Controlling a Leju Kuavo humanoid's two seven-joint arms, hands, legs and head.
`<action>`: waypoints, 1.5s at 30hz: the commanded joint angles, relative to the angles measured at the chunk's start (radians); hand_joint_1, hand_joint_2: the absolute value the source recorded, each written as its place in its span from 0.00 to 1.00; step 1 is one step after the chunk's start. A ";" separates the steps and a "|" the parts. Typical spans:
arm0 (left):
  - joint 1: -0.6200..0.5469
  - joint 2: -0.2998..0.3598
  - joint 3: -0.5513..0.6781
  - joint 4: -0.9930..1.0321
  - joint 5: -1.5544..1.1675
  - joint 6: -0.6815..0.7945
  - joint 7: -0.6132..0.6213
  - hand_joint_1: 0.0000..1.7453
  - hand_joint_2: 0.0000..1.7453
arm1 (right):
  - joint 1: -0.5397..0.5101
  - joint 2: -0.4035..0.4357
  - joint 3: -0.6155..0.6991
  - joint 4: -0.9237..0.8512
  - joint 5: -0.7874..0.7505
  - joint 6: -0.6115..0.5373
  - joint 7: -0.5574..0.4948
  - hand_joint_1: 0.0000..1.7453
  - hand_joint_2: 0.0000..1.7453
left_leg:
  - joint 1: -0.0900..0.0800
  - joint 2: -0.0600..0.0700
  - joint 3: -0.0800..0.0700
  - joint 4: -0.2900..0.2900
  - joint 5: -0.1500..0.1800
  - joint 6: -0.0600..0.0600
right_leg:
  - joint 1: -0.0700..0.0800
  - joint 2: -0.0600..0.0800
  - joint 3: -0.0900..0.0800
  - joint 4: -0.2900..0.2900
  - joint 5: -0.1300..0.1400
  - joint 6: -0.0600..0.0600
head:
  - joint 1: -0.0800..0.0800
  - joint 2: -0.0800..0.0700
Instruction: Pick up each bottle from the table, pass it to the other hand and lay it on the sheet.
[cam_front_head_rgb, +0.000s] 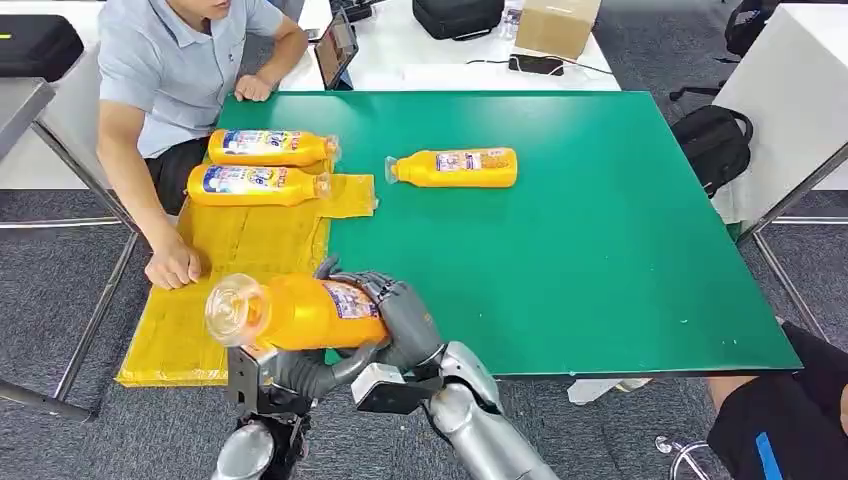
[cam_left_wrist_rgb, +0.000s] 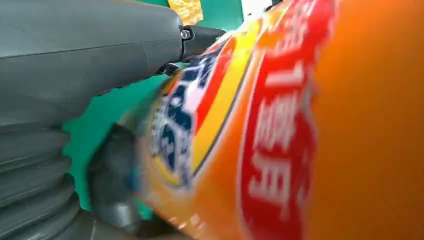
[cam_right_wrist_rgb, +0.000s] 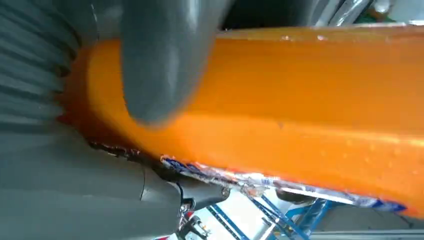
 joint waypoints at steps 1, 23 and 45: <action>-0.056 -0.010 0.021 0.001 0.065 0.002 -0.009 0.00 1.00 | -0.008 0.010 0.137 0.125 -0.024 0.008 -0.019 1.00 1.00 | 0.000 -0.001 0.002 -0.001 0.000 0.001 | 0.001 -0.001 0.002 -0.001 0.000 -0.002 | 0.000 0.000; -0.068 -0.017 0.096 -0.027 0.333 -0.094 0.048 1.00 1.00 | 0.026 0.034 0.134 0.171 -0.082 -0.001 -0.001 0.00 0.00 | 0.001 -0.002 0.003 -0.001 0.000 0.001 | 0.001 -0.004 0.004 -0.002 -0.001 -0.003 | 0.000 0.000; -0.280 0.038 0.295 0.286 -0.075 0.339 0.202 1.00 1.00 | 0.025 0.036 0.072 0.173 -0.115 -0.103 -0.047 0.00 0.00 | 0.001 -0.003 0.003 -0.002 0.001 0.000 | 0.001 -0.004 0.003 -0.001 0.000 -0.002 | 0.000 0.000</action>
